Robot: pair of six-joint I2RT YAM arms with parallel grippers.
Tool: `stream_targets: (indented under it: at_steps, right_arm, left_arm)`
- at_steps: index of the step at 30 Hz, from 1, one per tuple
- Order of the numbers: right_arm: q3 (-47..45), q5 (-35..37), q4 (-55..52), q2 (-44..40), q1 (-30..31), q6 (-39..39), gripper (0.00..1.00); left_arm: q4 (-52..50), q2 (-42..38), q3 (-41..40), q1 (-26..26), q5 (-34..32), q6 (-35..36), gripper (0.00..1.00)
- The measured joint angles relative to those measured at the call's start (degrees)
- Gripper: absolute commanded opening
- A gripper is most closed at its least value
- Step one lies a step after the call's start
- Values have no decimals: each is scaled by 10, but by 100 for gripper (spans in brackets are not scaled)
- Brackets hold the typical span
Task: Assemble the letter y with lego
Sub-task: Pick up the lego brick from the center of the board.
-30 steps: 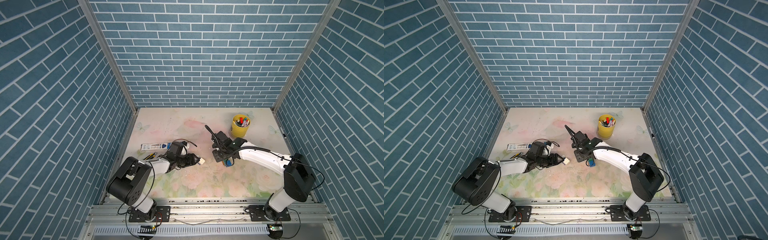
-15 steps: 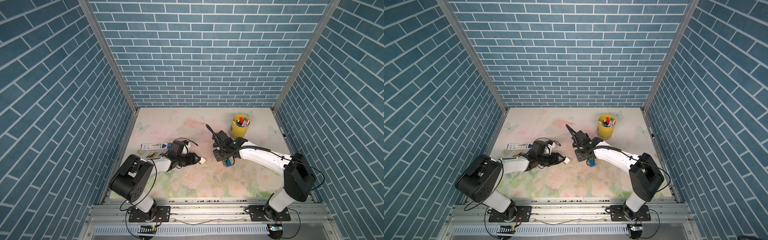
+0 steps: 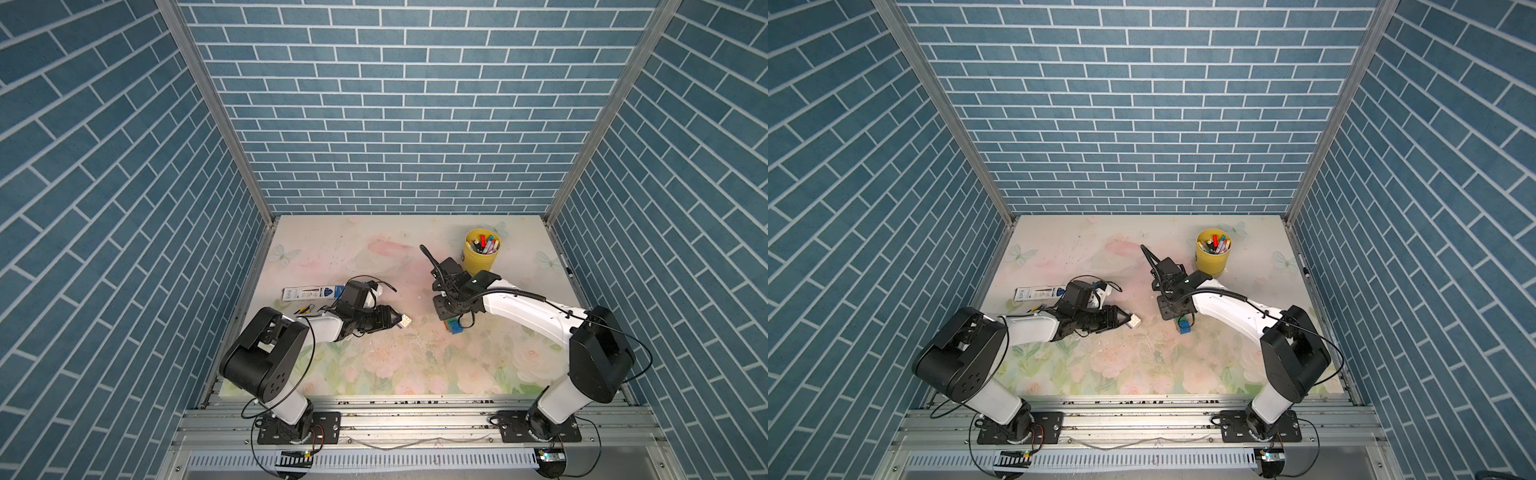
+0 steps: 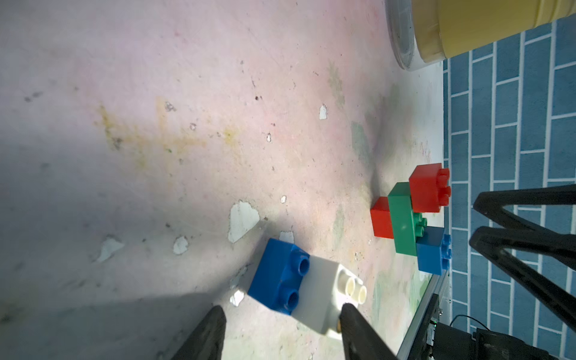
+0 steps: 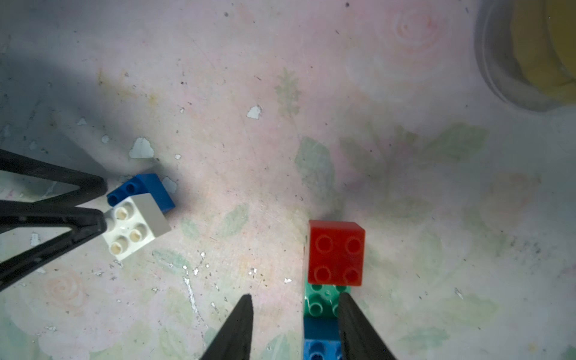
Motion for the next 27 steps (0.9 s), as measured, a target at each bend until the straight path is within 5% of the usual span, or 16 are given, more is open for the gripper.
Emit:
stream_targets:
  at_steps: [17,27]
  right_arm:
    - [-20,-36,-18,42,-25,20,47]
    - [-20,-45,-5,71,-32,19,27]
  left_arm:
    - [0,0,0,0,1,0,60]
    - [0,0,0,0,1,0,60]
